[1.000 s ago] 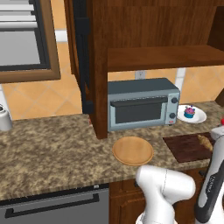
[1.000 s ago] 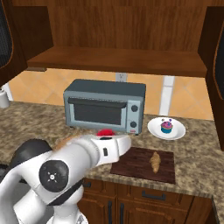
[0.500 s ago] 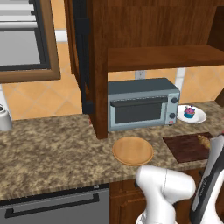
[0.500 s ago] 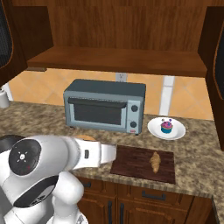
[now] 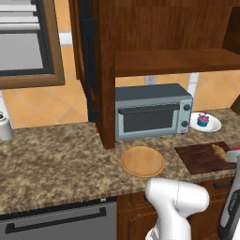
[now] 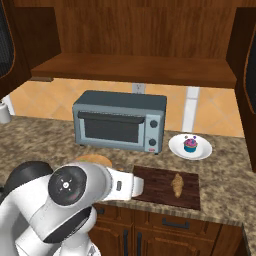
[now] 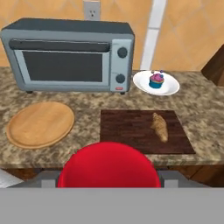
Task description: From the different types of pastries on the counter, select a croissant and place it on the cutting board. Then retrieve a jar of jam from the cabinet and place it alongside the croissant on the cutting board.
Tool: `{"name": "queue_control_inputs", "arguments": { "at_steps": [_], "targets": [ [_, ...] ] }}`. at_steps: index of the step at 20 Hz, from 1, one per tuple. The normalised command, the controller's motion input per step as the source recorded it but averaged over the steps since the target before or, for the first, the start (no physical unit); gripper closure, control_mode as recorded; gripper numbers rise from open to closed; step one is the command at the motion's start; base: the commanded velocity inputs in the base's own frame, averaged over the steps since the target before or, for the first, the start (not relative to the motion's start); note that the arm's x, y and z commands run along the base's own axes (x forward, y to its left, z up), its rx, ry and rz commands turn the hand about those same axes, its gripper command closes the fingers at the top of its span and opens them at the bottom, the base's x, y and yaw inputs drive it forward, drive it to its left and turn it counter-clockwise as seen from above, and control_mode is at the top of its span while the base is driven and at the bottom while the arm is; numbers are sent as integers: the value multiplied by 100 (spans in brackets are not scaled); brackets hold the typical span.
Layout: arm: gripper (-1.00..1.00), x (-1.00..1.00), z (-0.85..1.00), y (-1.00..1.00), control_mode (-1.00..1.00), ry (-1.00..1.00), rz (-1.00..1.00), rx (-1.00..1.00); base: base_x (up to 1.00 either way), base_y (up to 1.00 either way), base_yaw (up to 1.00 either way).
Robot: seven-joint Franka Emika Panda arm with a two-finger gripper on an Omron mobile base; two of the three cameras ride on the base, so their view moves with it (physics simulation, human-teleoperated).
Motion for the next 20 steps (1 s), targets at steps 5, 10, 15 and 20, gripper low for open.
{"name": "queue_control_inputs", "arguments": {
  "at_steps": [5,10,15,20],
  "targets": [
    [100,58,-96,34,-100,-28,-10,-8,0,0,0],
    [100,79,-99,39,-100,-17,-23,-19,0,0,0],
    [100,27,-98,10,-100,-15,-24,-17,0,0,0],
    [100,32,-98,0,-100,-29,-17,-10,0,0,0]
  ]
}}
